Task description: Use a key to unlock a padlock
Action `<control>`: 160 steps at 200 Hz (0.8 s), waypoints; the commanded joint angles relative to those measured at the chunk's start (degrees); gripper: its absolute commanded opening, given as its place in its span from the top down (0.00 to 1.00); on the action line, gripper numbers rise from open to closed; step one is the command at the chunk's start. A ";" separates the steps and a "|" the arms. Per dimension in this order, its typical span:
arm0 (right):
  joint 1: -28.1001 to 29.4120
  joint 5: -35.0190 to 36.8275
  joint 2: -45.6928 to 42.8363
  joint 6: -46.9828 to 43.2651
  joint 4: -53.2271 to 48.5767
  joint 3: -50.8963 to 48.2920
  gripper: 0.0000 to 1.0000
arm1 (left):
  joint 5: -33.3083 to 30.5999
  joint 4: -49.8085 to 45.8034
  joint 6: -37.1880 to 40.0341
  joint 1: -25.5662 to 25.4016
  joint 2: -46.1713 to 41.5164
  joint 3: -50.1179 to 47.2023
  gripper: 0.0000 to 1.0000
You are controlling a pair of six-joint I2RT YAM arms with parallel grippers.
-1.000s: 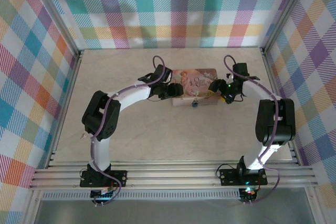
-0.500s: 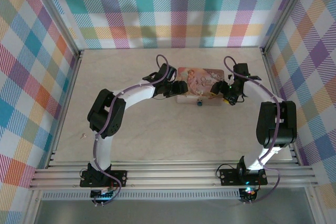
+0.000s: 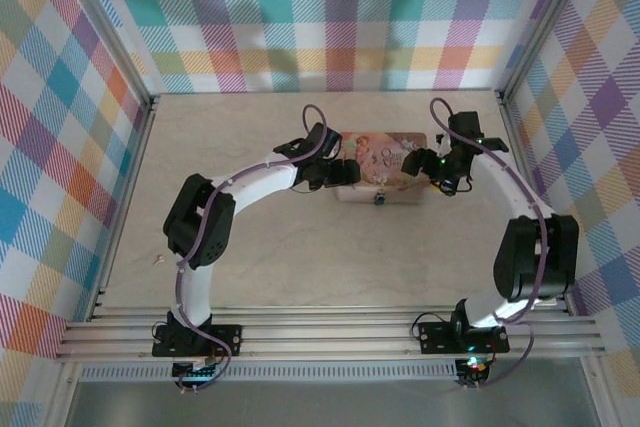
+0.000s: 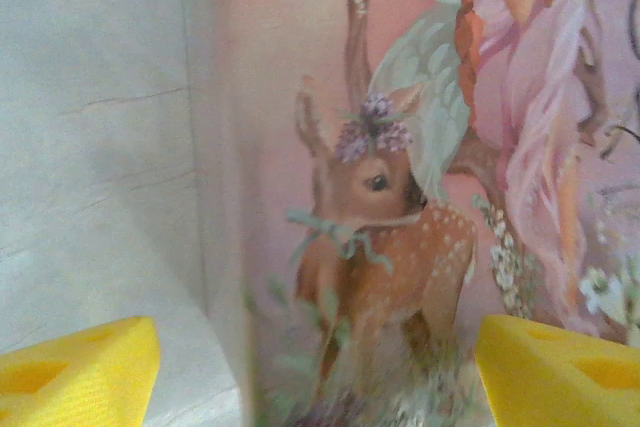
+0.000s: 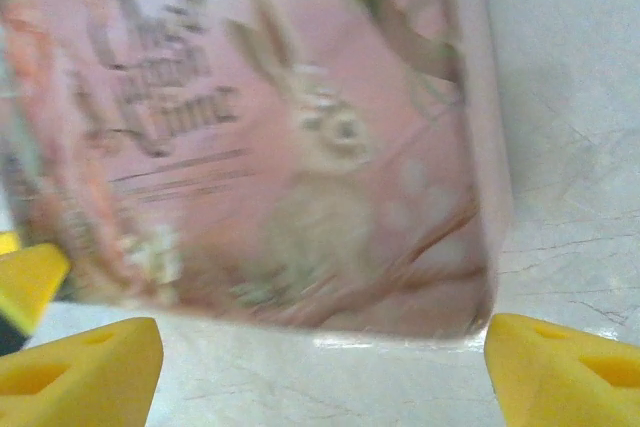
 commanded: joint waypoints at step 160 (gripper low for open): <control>20.48 0.99 11.06 1.77 -1.24 18.61 0.18 | -33.10 -27.89 -31.32 27.05 -41.19 -43.47 0.29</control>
